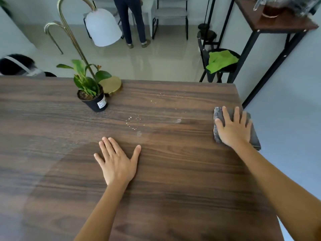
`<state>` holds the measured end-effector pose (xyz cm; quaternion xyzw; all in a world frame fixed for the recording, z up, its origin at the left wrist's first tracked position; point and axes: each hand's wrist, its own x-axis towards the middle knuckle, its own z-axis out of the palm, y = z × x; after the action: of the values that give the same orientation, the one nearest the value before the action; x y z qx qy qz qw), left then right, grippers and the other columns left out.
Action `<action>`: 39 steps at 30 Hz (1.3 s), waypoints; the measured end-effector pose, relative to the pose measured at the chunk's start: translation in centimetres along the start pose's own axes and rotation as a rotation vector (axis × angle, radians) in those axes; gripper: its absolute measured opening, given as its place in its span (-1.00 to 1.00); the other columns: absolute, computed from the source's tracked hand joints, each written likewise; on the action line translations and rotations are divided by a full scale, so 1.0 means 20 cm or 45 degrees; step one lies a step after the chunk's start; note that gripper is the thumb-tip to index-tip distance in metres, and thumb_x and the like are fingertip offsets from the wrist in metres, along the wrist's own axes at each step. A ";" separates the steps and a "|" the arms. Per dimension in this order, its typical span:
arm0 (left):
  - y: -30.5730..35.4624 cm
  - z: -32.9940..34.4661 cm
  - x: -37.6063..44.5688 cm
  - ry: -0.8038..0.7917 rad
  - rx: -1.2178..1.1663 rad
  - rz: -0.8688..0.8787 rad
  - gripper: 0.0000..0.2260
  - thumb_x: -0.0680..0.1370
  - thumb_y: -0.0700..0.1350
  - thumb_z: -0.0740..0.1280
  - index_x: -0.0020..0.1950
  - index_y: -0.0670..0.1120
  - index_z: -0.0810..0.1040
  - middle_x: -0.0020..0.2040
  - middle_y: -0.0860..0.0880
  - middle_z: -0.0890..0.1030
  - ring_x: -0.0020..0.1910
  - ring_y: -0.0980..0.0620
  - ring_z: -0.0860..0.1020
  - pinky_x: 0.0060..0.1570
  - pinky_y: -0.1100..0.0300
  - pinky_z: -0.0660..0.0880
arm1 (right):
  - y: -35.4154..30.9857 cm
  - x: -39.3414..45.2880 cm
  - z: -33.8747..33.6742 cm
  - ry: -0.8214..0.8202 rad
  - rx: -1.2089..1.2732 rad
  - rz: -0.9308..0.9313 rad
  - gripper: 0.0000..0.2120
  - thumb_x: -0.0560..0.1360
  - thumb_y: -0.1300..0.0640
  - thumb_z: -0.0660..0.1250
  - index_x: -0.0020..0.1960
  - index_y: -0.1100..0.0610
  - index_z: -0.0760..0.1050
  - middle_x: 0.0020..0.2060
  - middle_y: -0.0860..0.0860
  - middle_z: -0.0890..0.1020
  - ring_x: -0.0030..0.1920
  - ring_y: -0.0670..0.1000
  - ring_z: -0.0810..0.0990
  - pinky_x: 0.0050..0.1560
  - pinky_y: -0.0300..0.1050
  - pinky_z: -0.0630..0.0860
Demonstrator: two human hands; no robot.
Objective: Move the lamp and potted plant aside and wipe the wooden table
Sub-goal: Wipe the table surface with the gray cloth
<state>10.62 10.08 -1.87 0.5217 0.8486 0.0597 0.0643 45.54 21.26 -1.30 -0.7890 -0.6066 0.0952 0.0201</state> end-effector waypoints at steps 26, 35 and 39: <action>-0.02 0.04 0.02 0.012 0.084 0.001 -0.10 0.43 0.43 -0.17 0.53 -0.22 -0.02 0.57 -0.18 0.02 0.55 -0.09 -0.05 0.44 -0.22 0.02 | -1.05 0.64 0.07 -0.142 0.039 -0.465 -0.43 0.61 -0.23 -0.14 0.58 -0.11 -0.10 0.58 0.12 -0.10 0.55 0.23 -0.18 0.50 0.24 -0.22; 0.00 0.05 0.03 0.051 0.056 -0.006 -0.12 0.43 0.40 -0.07 0.48 -0.26 0.14 0.52 -0.25 0.16 0.52 -0.18 0.10 0.36 -0.31 0.11 | -0.15 0.95 -0.08 0.006 0.056 -0.017 -0.37 0.59 -0.25 -0.16 0.58 0.00 0.01 0.57 0.19 0.05 0.55 0.21 -0.05 0.52 0.21 -0.11; -0.01 0.04 0.03 0.036 0.042 0.008 -0.12 0.44 0.40 -0.07 0.48 -0.27 0.13 0.52 -0.26 0.15 0.52 -0.19 0.09 0.35 -0.33 0.10 | -0.05 0.84 -0.06 0.010 0.082 -0.017 -0.39 0.62 -0.20 -0.16 0.59 0.05 -0.07 0.57 0.20 -0.03 0.55 0.21 -0.09 0.52 0.17 -0.07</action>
<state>10.38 10.53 -2.79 0.5246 0.8486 0.0534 0.0435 49.02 37.73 -2.05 -0.7842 -0.6085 0.1115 0.0485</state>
